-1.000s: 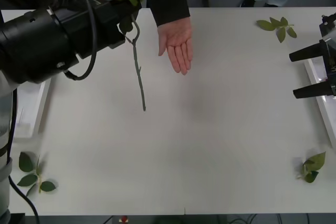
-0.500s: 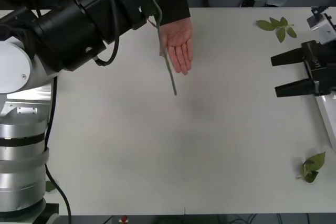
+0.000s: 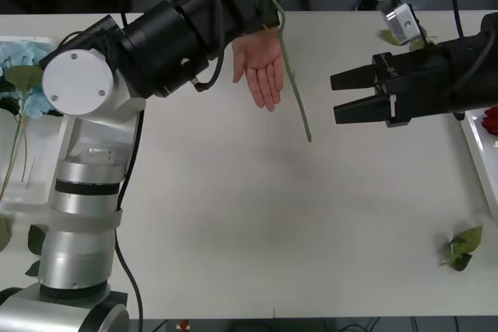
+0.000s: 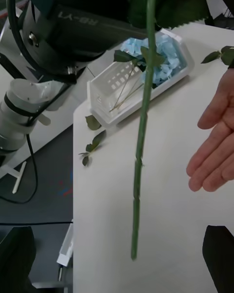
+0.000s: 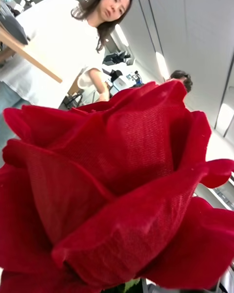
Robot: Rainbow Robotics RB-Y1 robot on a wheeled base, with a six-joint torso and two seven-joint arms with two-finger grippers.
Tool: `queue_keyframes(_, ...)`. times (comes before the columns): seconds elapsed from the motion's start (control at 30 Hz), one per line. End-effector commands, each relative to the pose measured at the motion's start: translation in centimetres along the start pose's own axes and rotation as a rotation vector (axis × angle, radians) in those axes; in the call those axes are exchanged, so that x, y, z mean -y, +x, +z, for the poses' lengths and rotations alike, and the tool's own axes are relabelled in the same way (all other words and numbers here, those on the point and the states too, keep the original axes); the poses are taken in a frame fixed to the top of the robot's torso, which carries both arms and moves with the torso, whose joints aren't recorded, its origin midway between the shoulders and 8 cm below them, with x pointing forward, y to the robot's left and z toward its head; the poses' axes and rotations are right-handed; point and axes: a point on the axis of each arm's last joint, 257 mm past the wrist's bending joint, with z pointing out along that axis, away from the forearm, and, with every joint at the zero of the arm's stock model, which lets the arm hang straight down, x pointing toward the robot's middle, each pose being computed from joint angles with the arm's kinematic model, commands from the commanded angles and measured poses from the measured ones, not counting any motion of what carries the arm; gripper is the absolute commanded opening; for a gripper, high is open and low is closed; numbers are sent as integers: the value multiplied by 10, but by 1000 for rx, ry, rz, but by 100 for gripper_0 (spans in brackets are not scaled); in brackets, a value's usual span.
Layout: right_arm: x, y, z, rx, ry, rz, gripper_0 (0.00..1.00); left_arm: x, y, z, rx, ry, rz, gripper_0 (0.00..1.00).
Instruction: Place the red flowers into the right box and the blue flowers into the left box. If a person shows an open palm, hand one flower to the person first, then continue sorting.
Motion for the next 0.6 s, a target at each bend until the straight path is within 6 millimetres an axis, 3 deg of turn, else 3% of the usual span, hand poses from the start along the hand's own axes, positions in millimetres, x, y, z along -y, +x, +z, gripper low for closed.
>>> queue_keyframes(0.03,-2,-22,6,34,-2,12,100,23,-2,15,-1,49,17,0)
queue_keyframes(0.6,7,-27,42,56,19,44,100,24,5,17,-22,51,10,0)
